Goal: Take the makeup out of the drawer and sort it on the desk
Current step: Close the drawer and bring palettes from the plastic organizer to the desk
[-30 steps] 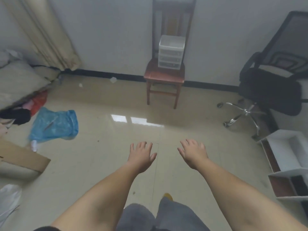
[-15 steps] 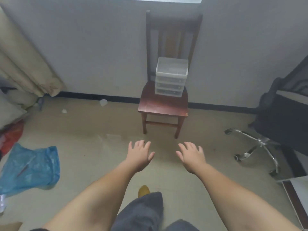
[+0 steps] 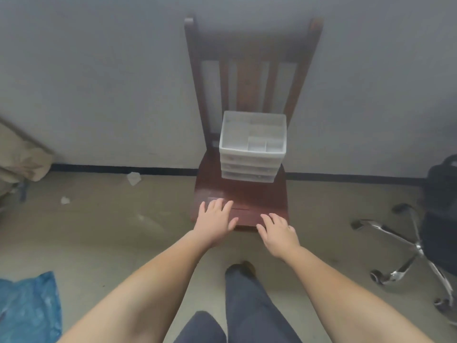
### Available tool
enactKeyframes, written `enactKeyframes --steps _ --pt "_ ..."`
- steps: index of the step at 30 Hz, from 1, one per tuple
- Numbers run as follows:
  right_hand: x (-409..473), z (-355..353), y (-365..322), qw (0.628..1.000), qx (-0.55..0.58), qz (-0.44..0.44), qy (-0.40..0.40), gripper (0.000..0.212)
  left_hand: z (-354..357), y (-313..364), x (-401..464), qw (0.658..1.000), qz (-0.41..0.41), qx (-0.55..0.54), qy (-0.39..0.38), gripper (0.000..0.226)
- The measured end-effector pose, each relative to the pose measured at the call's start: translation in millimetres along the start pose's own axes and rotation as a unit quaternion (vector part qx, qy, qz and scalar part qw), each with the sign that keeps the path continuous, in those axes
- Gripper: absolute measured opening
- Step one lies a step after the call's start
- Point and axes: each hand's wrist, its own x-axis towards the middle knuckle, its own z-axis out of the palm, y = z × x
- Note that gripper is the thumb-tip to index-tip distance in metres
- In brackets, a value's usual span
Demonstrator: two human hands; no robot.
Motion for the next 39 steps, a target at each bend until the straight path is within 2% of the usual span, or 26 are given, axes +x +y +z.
enactKeyframes --steps 2,4,6,8,10,11,14,15,17,19,24,27,31,35,36,37,39 --pt "53.4 -15.4 -2.0 0.998 0.056 0.011 -0.007 0.05 -9.3 -1.6 53.0 1.0 0.003 -0.007 0.011 0.057" --pt "105.8 -25.6 -4.6 0.987 0.158 0.027 -0.016 0.049 -17.0 -3.5 100.0 0.999 0.016 -0.009 0.028 0.058" --pt "158.3 -28.7 -6.4 0.961 0.272 0.053 -0.021 0.047 -21.4 -6.9 142.7 0.998 0.024 -0.006 0.05 0.058" --pt "202.5 -28.0 -9.5 0.916 0.386 0.108 -0.034 0.045 -17.4 -12.4 179.7 0.997 0.035 0.008 0.068 0.06" --pt "234.6 -22.8 -14.0 0.836 0.518 0.175 -0.036 0.04 -7.6 -19.0 206.5 0.996 0.044 0.016 0.075 0.065" --pt "247.2 -21.2 -16.2 0.781 0.589 0.206 -0.028 0.038 -1.2 -22.5 217.1 0.996 0.047 0.021 0.078 0.069" --pt "282.5 -24.8 -22.5 0.578 0.77 0.269 0.017 0.041 18.0 -31.9 237.8 0.99 0.066 0.043 0.114 0.082" --pt "292.3 -24.1 -23.6 0.525 0.802 0.283 0.028 0.04 24.1 -33.7 240.6 0.987 0.073 0.05 0.134 0.084" --pt "305.7 -21.1 -27.2 0.451 0.837 0.306 0.035 0.034 34.5 -35.9 243.0 0.981 0.076 0.055 0.172 0.083" --pt "310.9 -13.6 -29.1 0.415 0.852 0.317 0.031 0.03 40.1 -36.2 243.5 0.979 0.076 0.058 0.18 0.079" --pt "304.5 5.0 -29.1 0.423 0.842 0.332 0.047 0.04 41.4 -37.5 246.1 0.981 0.069 0.074 0.167 0.075" --pt "285.6 27.7 -32.7 0.421 0.835 0.352 0.046 0.038 40.2 -40.7 246.1 0.983 0.076 0.065 0.154 0.085" --pt "248.8 50.5 -28.3 0.435 0.828 0.353 0.021 0.036 40.6 -36.2 243.5 0.987 0.064 0.057 0.139 0.092" --pt "230.5 47.0 -10.8 0.461 0.833 0.303 -0.046 0.03 39.0 -37.5 245.2 0.987 0.064 0.07 0.13 0.094" --pt "227.9 42.5 -5.5 0.485 0.821 0.293 -0.073 0.03 37.7 -38.7 245.1 0.987 0.064 0.072 0.13 0.093" --pt "224.3 36.6 -1.1 0.532 0.79 0.285 -0.105 0.031 35.9 -39.6 243.7 0.987 0.065 0.07 0.132 0.09" --pt "214.0 18.3 6.6 0.689 0.659 0.255 -0.159 0.032 34.6 -42.5 236.7 0.983 0.098 0.053 0.149 0.076"
